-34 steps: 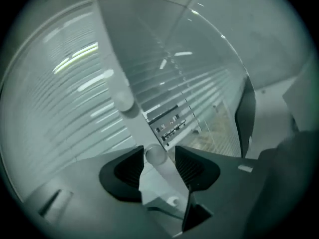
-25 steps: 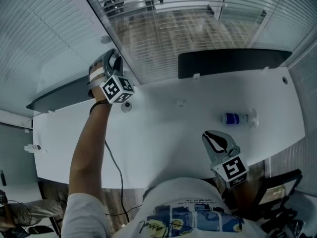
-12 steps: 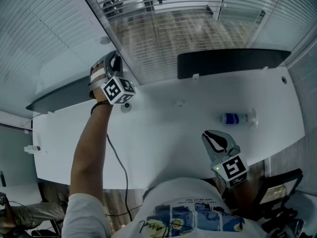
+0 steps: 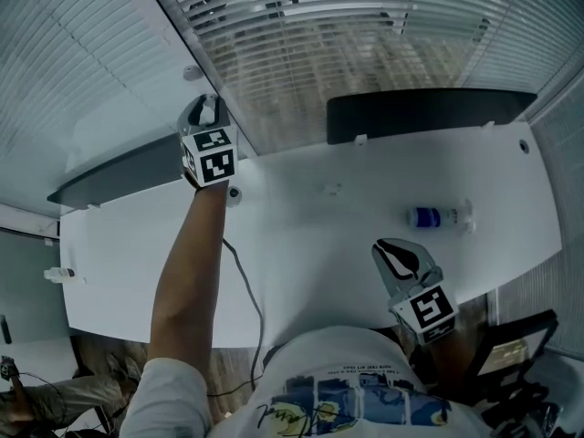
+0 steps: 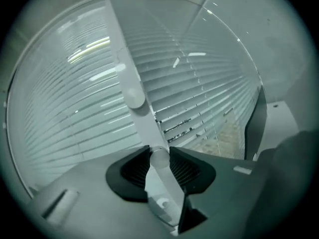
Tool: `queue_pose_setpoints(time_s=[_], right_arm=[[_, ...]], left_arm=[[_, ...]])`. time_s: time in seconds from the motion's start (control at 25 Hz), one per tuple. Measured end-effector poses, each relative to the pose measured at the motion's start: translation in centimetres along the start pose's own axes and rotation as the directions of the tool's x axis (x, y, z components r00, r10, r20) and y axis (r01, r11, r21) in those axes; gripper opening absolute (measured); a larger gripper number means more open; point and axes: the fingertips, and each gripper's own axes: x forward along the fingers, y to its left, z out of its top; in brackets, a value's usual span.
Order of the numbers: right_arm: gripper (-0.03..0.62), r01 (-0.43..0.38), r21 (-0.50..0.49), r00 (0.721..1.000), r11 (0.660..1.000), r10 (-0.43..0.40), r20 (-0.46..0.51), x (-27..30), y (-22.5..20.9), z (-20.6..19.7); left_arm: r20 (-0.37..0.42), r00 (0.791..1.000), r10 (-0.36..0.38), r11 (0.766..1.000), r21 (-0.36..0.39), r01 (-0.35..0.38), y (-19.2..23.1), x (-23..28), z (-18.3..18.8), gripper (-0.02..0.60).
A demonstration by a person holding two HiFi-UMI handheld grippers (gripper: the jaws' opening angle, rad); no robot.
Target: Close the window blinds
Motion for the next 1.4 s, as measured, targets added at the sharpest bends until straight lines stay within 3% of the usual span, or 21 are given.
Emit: queue_pose_setpoints(time_s=[0.16,0.24,0.32,0.48,0.52,0.6,0.72,0.84,0.96,1.0,1.04,1.08,1.12,1.2,1.28,1.4], right_arm=[[0.018,-0.008,0.033,1.0,0.999,0.008,0.015,-0.1,0.3,0.4],[0.018,-0.001,0.022,1.0,1.0,0.001,0.012,-0.1,0.1,0.1],[0.018,0.001,0.01,1.0,1.0,-0.001,0.006,0.0,0.0,0.0],[0.018,-0.003,0.018,1.0,1.0,0.003,0.004,-0.1,0.1,0.0],[0.018,0.002,0.008,1.0,1.0,-0.002,0.001,-0.1,-0.1,-0.2],[0.018,-0.001,0.01,1.0,1.0,0.001,0.006,-0.1,0.0,-0.2],[0.018,-0.004,0.028,1.0,1.0,0.004,0.017,-0.1,0.1,0.3],[0.018,0.0,0.013,1.0,1.0,0.0,0.009,-0.1,-0.1,-0.1],[0.018,0.003,0.012,1.0,1.0,-0.003,0.014,-0.1,-0.1,0.1],[0.018,0.0,0.019,1.0,1.0,-0.001,0.02,-0.1,-0.1,0.2],[0.018,-0.003,0.026,1.0,1.0,0.002,0.024,-0.1,0.0,0.2],[0.018,-0.004,0.03,1.0,1.0,0.003,0.027,-0.2,0.0,0.1],[0.018,-0.004,0.032,1.0,0.999,0.003,0.028,-0.2,0.0,0.0],[0.018,-0.003,0.034,0.999,0.999,0.002,0.032,-0.3,-0.1,0.1],[0.018,-0.002,0.039,0.999,0.999,0.001,0.033,-0.4,-0.2,-0.1],[0.018,-0.004,0.037,1.0,0.999,0.003,0.024,-0.4,-0.1,-0.4]], left_arm=[[0.01,1.0,0.002,0.988,-0.153,-0.001,0.4,-0.1,0.0,0.127],[0.021,1.0,-0.004,0.969,-0.246,0.009,0.6,-0.1,0.0,0.127],[0.04,0.999,-0.015,0.931,-0.365,0.029,0.7,-0.2,-0.1,0.127],[0.066,0.998,-0.025,0.824,-0.563,0.058,1.3,-0.3,-0.4,0.127],[0.069,0.997,-0.026,0.81,-0.583,0.061,1.3,-0.3,-0.5,0.127],[0.071,0.997,-0.028,0.805,-0.59,0.065,1.3,-0.3,-0.5,0.127],[0.07,0.997,-0.039,0.834,-0.547,0.071,1.3,-0.2,-0.5,0.129],[0.046,0.998,-0.044,0.913,-0.403,0.059,1.0,-0.1,-0.4,0.134],[0.023,0.999,-0.03,0.991,-0.129,0.032,0.5,-0.4,-0.2,0.173],[0.02,0.999,-0.034,0.999,-0.012,0.034,0.1,-0.6,-0.2,0.173],[0.015,0.999,-0.04,0.992,0.117,0.039,-0.4,-0.7,-0.2,0.173],[0.008,0.999,-0.046,0.967,0.25,0.043,-1.0,-0.7,-0.3,0.173],[0.002,0.999,-0.047,0.926,0.376,0.043,-1.5,-0.8,-0.4,0.173],[-0.003,0.999,-0.037,0.818,0.575,0.032,-1.8,-0.8,-0.7,0.173],[-0.008,1.0,-0.021,0.699,0.715,0.021,-1.8,-0.6,-0.8,0.173],[-0.032,0.999,-0.009,0.534,0.845,0.032,-2.1,0.0,-1.0,0.172]])
